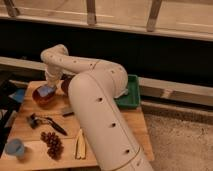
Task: Wipe red bowl with sponge
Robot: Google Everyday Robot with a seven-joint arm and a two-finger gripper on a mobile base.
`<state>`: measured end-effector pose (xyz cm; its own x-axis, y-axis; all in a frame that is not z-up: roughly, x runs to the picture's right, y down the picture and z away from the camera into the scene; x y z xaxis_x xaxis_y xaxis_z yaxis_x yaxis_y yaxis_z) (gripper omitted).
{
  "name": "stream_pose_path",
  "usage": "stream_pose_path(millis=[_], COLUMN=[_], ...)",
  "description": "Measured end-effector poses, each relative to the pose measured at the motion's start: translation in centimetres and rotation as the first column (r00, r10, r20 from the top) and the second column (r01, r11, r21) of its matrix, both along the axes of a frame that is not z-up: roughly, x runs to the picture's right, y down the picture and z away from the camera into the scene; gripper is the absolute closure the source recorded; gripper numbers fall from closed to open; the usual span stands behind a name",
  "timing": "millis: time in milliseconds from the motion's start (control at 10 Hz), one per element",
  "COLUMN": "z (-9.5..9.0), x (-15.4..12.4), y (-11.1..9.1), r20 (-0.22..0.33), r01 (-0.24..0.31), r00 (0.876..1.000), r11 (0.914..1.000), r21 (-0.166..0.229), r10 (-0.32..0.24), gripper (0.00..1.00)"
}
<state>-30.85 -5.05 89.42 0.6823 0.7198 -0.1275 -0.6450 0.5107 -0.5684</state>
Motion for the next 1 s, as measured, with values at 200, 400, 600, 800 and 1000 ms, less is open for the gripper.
stream_pose_path(millis=[200, 400, 600, 800, 1000], z=[-0.3, -1.7, -3.0, -3.4, -2.7], x=[-1.7, -2.8, -2.7, -1.4, -1.2], y=[-1.1, -1.0, 0.3, 1.4, 1.4], r20=[0.037, 0.073, 0.091, 0.086, 0.081], r01=[-0.008, -0.001, 0.020, 0.043, 0.059], r00=[0.999, 0.997, 0.996, 0.995, 0.995], r11=[0.9997, 0.9995, 0.9996, 0.9990, 0.9981], r21=[0.025, 0.033, 0.019, -0.012, -0.020], r10=[0.007, -0.001, -0.022, -0.042, -0.057], gripper=[1.00, 1.00, 1.00, 1.00, 1.00])
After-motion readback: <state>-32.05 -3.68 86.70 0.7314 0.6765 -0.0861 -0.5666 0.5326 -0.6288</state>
